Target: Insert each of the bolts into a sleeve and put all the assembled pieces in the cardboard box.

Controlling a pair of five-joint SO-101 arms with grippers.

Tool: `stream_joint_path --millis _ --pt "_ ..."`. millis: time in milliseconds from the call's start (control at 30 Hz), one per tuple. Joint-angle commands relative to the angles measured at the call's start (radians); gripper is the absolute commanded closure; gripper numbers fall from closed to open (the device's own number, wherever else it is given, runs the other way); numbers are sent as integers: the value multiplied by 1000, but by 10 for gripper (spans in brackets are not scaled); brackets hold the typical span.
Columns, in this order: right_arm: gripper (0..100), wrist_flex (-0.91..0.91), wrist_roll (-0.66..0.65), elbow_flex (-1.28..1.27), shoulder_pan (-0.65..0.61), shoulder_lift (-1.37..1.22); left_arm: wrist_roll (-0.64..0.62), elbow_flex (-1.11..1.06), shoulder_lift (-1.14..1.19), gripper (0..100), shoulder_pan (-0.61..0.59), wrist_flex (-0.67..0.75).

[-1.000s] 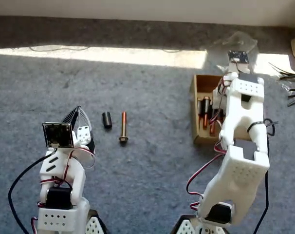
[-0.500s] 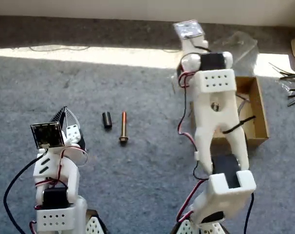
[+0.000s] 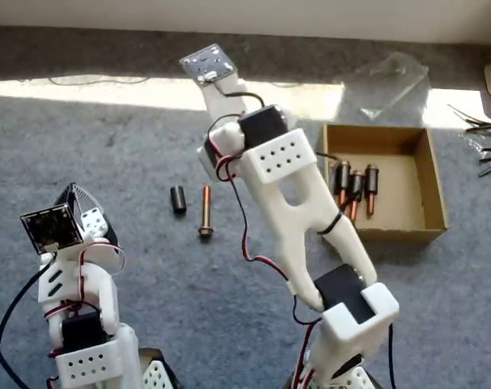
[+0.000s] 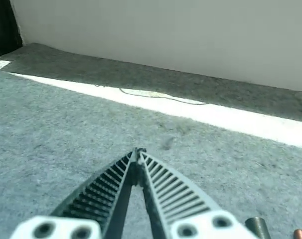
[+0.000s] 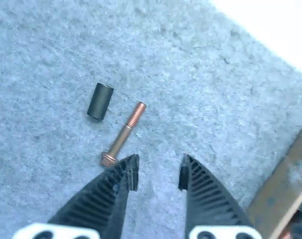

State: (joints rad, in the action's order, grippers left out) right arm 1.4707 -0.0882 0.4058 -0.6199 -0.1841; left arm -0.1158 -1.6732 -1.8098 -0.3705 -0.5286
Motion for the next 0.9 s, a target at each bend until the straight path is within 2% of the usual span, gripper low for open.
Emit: stream_joint_path --millis 0,433,867 --pt "936 -35 28 94 -59 -62 2 -24 -4 994 -53 8" --pt "935 -15 28 449 -104 -504 2 -24 -5 994 -116 -28" --pt "935 -24 32 707 -142 -722 2 -24 -5 993 -116 -28"
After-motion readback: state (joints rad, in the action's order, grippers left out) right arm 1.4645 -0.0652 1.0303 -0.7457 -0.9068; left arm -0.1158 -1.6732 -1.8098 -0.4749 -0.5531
